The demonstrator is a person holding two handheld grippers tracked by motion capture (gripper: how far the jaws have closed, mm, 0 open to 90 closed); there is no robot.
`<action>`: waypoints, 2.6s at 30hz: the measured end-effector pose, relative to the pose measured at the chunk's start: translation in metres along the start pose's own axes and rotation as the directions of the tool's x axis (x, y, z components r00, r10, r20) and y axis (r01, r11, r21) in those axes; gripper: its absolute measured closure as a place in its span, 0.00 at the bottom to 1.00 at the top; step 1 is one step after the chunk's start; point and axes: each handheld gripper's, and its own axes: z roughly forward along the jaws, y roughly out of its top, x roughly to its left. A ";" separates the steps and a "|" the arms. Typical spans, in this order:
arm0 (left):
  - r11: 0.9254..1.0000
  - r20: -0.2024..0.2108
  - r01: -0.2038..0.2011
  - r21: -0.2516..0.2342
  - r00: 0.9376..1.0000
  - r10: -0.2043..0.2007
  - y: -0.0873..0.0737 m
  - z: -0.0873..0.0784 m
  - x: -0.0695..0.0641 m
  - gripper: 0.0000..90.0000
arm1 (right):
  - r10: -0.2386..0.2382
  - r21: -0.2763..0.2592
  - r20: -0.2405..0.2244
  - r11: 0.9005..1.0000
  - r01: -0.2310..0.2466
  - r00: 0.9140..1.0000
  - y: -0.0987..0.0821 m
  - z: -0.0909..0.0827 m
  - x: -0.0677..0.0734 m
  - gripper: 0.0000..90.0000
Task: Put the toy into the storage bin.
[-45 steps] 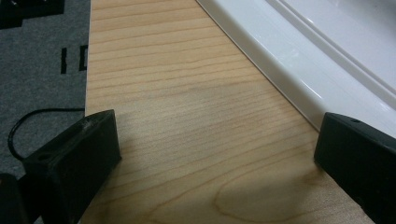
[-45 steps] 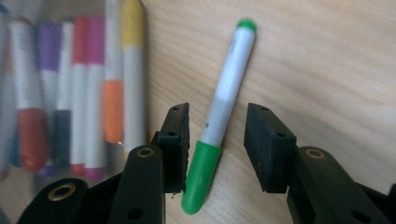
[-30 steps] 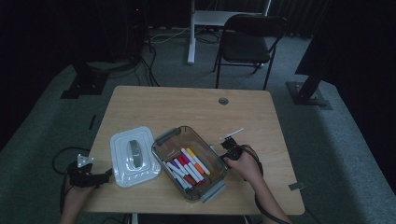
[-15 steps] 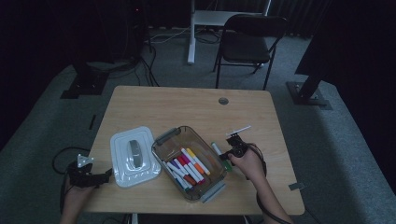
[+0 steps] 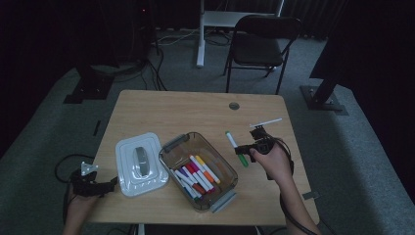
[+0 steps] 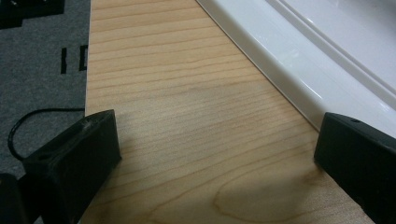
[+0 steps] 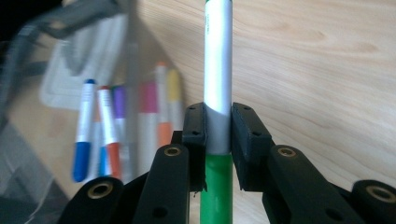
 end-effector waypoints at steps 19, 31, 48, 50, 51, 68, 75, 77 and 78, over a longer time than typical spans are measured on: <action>1.000 0.000 -0.001 0.000 1.000 0.001 0.000 0.000 0.000 0.01 | -0.150 0.016 -0.149 0.988 0.154 0.977 0.028 0.007 0.082 0.85; 1.000 0.000 0.000 -0.001 1.000 0.000 0.000 0.000 0.000 0.01 | -0.192 0.144 -0.202 0.964 0.223 0.960 0.021 0.058 0.117 0.85; 1.000 0.000 -0.001 -0.001 1.000 0.001 0.000 0.000 0.000 0.01 | -0.229 0.310 -0.205 0.907 0.285 0.952 0.001 0.118 0.139 0.85; 1.000 0.000 -0.001 -0.001 1.000 0.001 0.000 0.000 0.000 0.01 | -0.230 0.338 -0.204 0.896 0.289 0.951 0.001 0.122 0.140 0.85; 1.000 0.000 -0.001 -0.001 1.000 0.001 0.000 0.000 0.000 0.01 | -0.229 0.333 -0.205 0.898 0.288 0.952 0.001 0.123 0.140 0.85; 1.000 0.000 0.000 0.000 1.000 0.000 0.000 0.000 0.000 0.01 | -0.265 0.431 -0.148 0.850 0.303 0.953 -0.003 0.148 0.135 0.80; 1.000 0.000 -0.002 0.000 1.000 0.002 0.000 0.000 0.000 0.01 | -0.278 0.333 -0.175 0.886 0.323 0.944 0.007 0.124 0.133 0.72; 1.000 0.000 -0.001 0.000 1.000 0.001 0.000 0.000 0.000 0.01 | -0.282 0.286 -0.188 0.901 0.327 0.941 0.010 0.114 0.131 0.67; 1.000 0.000 0.000 -0.001 1.000 0.000 0.000 0.000 0.000 0.01 | -0.281 0.267 -0.191 0.907 0.325 0.941 0.013 0.107 0.130 0.66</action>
